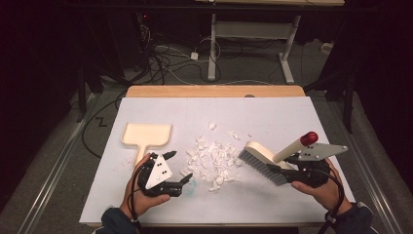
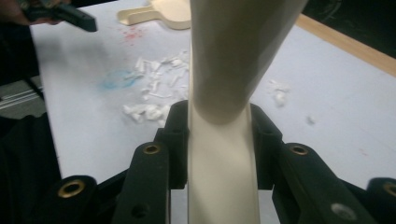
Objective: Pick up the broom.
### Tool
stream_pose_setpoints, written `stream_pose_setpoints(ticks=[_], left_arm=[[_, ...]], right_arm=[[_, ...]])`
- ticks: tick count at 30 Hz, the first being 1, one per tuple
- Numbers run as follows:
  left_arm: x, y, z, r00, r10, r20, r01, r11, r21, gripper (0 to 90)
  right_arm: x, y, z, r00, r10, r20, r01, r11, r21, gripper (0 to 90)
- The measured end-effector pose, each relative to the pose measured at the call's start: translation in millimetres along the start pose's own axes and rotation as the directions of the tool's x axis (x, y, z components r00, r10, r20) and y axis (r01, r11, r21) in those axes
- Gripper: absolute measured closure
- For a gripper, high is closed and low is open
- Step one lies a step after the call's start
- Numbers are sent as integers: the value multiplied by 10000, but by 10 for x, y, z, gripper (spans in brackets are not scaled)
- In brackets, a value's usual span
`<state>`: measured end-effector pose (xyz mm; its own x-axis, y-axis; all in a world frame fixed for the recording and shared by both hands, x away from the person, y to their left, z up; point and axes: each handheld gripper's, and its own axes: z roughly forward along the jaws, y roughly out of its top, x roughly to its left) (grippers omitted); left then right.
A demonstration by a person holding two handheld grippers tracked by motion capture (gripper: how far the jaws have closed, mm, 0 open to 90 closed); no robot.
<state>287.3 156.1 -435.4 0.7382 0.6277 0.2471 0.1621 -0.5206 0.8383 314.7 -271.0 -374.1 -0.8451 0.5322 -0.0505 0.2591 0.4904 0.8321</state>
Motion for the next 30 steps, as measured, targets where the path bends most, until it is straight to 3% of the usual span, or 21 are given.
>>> stream_pose_setpoints(ticks=[5,14,18,22,27,30], left_arm=[[35,-216,-123,9982,-239,-545,260,9989,381,161],[84,-595,-289,9917,-842,-976,932,9914,916,161],[63,-647,-308,9910,-765,-1095,897,9886,1207,161],[58,-651,-308,9908,-751,-1129,886,9889,1192,161],[47,-666,-312,9903,-773,-1154,916,9880,1243,161],[42,-672,-319,9898,-779,-1191,927,9879,1240,161]], right_arm=[[-62,-4,-48,9965,102,833,-108,9999,76,680],[-169,-6,-6,9884,180,1510,-222,9994,261,680],[-249,-19,31,9837,297,1772,-361,9988,329,680],[-319,-36,63,9796,361,1976,-454,9981,424,680],[-397,-35,119,9651,166,2615,-367,9967,720,680],[-456,-38,150,9620,234,2720,-468,9957,800,680]])
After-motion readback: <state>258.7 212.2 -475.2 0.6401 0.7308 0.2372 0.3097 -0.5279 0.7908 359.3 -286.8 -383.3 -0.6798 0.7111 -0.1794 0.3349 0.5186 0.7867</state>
